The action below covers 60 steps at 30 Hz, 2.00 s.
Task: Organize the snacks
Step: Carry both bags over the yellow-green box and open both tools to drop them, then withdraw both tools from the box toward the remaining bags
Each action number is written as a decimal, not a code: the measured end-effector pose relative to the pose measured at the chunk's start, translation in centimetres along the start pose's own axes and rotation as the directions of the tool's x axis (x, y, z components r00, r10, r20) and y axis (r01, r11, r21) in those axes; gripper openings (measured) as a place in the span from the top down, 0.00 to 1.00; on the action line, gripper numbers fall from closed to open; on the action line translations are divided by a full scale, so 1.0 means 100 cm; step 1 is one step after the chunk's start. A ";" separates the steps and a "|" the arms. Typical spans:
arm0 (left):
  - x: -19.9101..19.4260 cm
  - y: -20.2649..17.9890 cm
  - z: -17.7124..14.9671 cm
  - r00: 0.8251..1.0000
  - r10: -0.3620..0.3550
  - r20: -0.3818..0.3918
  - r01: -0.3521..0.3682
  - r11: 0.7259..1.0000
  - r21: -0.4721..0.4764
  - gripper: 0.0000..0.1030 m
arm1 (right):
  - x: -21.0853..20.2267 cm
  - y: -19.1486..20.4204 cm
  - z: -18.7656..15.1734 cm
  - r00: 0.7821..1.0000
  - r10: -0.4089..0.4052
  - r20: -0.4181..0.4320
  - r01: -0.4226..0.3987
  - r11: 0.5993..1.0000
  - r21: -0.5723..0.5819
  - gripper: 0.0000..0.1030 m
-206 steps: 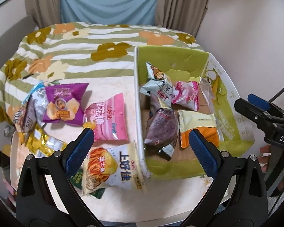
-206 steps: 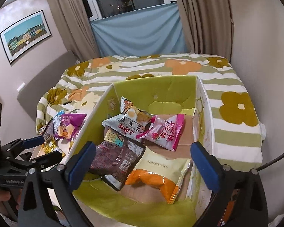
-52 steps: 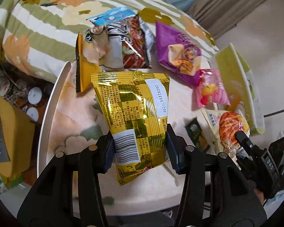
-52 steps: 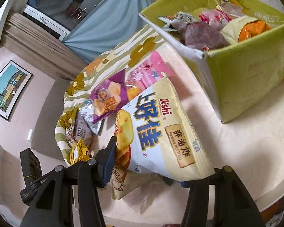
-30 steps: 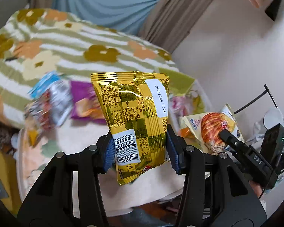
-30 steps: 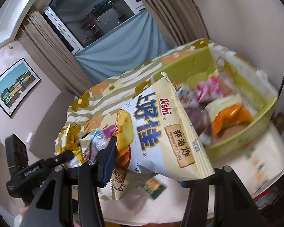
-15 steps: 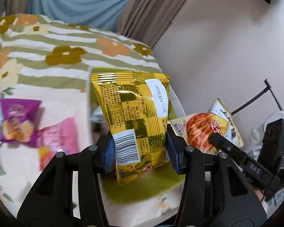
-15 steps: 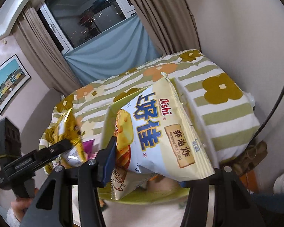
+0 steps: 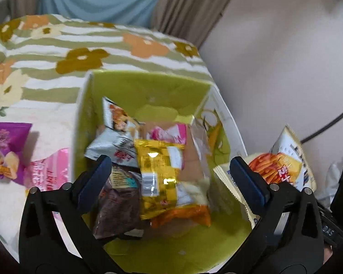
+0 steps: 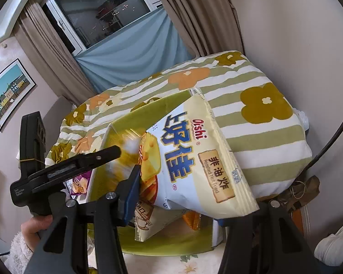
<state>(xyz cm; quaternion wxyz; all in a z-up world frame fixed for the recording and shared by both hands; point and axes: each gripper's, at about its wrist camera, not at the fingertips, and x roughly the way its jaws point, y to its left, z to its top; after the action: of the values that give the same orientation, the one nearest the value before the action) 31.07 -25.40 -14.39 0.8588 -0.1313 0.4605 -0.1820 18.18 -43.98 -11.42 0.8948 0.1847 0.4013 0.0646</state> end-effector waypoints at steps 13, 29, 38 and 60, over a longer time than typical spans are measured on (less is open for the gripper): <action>-0.071 0.028 -0.035 0.987 0.152 0.059 -0.151 0.988 -0.029 0.01 | 0.009 0.016 -0.004 0.992 0.093 -0.084 -0.098 0.994 -0.056 0.52; -0.094 0.035 -0.077 0.969 0.245 0.044 -0.246 0.969 0.022 0.01 | 0.031 0.036 -0.036 0.986 0.145 -0.079 -0.155 0.978 -0.137 0.01; -0.119 0.043 -0.093 0.970 0.235 0.061 -0.235 0.972 -0.007 0.01 | 0.008 0.042 -0.041 0.992 0.103 -0.067 -0.114 0.977 -0.181 0.01; -0.247 0.209 -0.099 0.927 0.360 0.101 -0.342 0.926 -0.160 0.01 | 0.010 0.189 -0.065 0.986 0.160 -0.036 -0.164 0.946 -0.280 0.01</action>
<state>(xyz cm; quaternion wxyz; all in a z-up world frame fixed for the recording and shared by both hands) 14.20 3.51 -9.62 0.8940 -0.1179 0.4319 0.0166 14.62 -24.48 -8.88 0.9010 0.0874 0.3773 0.1954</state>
